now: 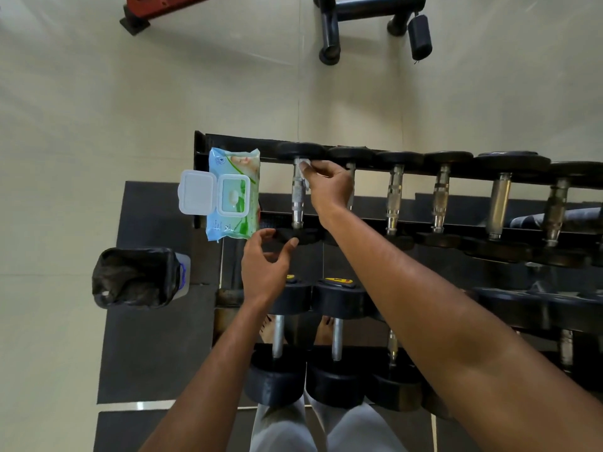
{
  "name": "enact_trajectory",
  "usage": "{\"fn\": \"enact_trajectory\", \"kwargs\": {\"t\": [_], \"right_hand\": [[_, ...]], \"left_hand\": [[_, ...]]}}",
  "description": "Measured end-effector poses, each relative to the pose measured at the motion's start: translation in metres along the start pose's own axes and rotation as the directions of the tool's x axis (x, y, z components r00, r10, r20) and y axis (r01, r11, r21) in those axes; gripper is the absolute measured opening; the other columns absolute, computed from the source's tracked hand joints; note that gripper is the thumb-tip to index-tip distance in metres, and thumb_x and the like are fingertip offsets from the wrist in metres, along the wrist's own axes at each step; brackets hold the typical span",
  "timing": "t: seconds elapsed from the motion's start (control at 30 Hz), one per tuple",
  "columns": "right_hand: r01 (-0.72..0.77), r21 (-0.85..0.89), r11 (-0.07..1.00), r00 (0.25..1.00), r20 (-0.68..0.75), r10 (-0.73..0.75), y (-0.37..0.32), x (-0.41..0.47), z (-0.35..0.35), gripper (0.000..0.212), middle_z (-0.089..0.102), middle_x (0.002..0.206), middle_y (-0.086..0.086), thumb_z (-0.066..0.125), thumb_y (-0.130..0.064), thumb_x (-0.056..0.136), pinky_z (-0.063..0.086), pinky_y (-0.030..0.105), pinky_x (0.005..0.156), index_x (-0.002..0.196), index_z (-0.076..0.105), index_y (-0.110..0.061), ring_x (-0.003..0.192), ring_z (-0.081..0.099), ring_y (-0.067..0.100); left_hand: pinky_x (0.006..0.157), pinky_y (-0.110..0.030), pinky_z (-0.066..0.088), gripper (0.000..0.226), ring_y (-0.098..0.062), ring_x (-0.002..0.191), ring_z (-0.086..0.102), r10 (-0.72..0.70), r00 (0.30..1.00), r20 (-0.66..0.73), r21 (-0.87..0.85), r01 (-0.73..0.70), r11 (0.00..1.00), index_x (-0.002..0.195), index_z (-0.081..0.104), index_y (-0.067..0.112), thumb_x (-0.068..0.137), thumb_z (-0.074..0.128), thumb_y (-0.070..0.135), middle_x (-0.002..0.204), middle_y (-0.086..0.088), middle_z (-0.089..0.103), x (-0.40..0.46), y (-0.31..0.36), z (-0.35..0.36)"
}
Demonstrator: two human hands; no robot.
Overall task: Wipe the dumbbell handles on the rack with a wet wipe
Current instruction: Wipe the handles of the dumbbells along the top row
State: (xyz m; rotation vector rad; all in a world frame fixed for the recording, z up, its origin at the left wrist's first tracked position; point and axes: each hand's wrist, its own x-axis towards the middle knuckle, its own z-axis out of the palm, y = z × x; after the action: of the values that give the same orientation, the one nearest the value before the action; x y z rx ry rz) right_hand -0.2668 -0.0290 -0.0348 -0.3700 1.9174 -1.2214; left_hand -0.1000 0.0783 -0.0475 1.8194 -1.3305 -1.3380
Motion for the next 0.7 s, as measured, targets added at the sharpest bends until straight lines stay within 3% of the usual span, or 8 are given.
{"fn": "enact_trajectory", "kwargs": {"t": [0.07, 0.13, 0.2, 0.3, 0.43, 0.7], "right_hand": [[-0.033, 0.006, 0.999, 0.999, 0.002, 0.033, -0.001, 0.0, 0.001, 0.012, 0.079, 0.096, -0.009, 0.087, -0.026, 0.088, 0.055, 0.018, 0.08, 0.097, 0.079, -0.023, 0.095, 0.072, 0.008], [-0.209, 0.059, 0.976, 0.978, 0.026, 0.208, -0.006, 0.005, 0.002, 0.009, 0.077, 0.093, -0.006, 0.085, -0.026, 0.091, 0.058, 0.027, 0.081, 0.093, 0.077, -0.022, 0.096, 0.072, 0.015], [-0.36, 0.091, 0.928, 0.933, 0.063, 0.355, -0.012, 0.012, 0.003, 0.009, 0.076, 0.094, -0.001, 0.084, -0.024, 0.092, 0.063, 0.038, 0.092, 0.092, 0.075, -0.02, 0.103, 0.073, 0.022], [-0.456, 0.144, 0.878, 0.889, 0.117, 0.442, -0.02, 0.016, 0.0, 0.021, 0.075, 0.098, 0.002, 0.08, -0.017, 0.094, 0.061, 0.039, 0.098, 0.113, 0.073, -0.011, 0.096, 0.072, 0.018], [-0.455, 0.077, 0.887, 0.879, 0.2, 0.433, -0.026, 0.014, -0.008, 0.026, 0.074, 0.104, 0.002, 0.075, -0.009, 0.097, 0.064, 0.035, 0.091, 0.123, 0.07, -0.009, 0.094, 0.07, 0.014], [-0.359, -0.143, 0.922, 0.902, 0.2, 0.382, -0.012, 0.007, -0.019, 0.026, 0.072, 0.113, 0.002, 0.082, -0.026, 0.093, 0.062, 0.033, 0.093, 0.113, 0.07, -0.015, 0.103, 0.069, 0.016]], "left_hand": [[0.076, -0.019, 0.054, 0.051, -0.003, 0.091, 0.068, 0.006, 1.0, 0.0, 0.004, -0.006, 1.0, 0.129, 0.062, 0.029, 0.089, 0.082, 0.055, 0.129, 0.011, 0.064, 0.0, 0.0, 0.0], [0.078, -0.023, 0.056, 0.051, -0.006, 0.092, 0.068, 0.002, 1.0, -0.002, 0.007, -0.001, 1.0, 0.128, 0.062, 0.03, 0.089, 0.082, 0.056, 0.129, 0.011, 0.064, 0.0, 0.0, 0.0], [0.082, -0.028, 0.059, 0.052, -0.008, 0.095, 0.069, -0.007, 1.0, 0.0, 0.008, 0.007, 1.0, 0.128, 0.062, 0.032, 0.088, 0.082, 0.057, 0.13, 0.011, 0.064, 0.001, 0.0, -0.001], [0.078, -0.02, 0.054, 0.052, -0.01, 0.097, 0.068, -0.007, 1.0, -0.001, 0.019, 0.007, 1.0, 0.129, 0.062, 0.031, 0.088, 0.082, 0.056, 0.13, 0.011, 0.064, 0.001, 0.001, -0.001], [0.065, -0.007, 0.047, 0.051, -0.01, 0.09, 0.068, -0.012, 1.0, -0.003, 0.028, 0.012, 1.0, 0.13, 0.062, 0.028, 0.09, 0.082, 0.054, 0.129, 0.011, 0.064, 0.0, 0.004, 0.0], [0.073, -0.022, 0.053, 0.054, -0.01, 0.091, 0.068, -0.013, 1.0, -0.005, 0.065, 0.014, 0.998, 0.13, 0.062, 0.028, 0.089, 0.08, 0.058, 0.129, 0.009, 0.066, 0.0, 0.004, -0.001]]}}
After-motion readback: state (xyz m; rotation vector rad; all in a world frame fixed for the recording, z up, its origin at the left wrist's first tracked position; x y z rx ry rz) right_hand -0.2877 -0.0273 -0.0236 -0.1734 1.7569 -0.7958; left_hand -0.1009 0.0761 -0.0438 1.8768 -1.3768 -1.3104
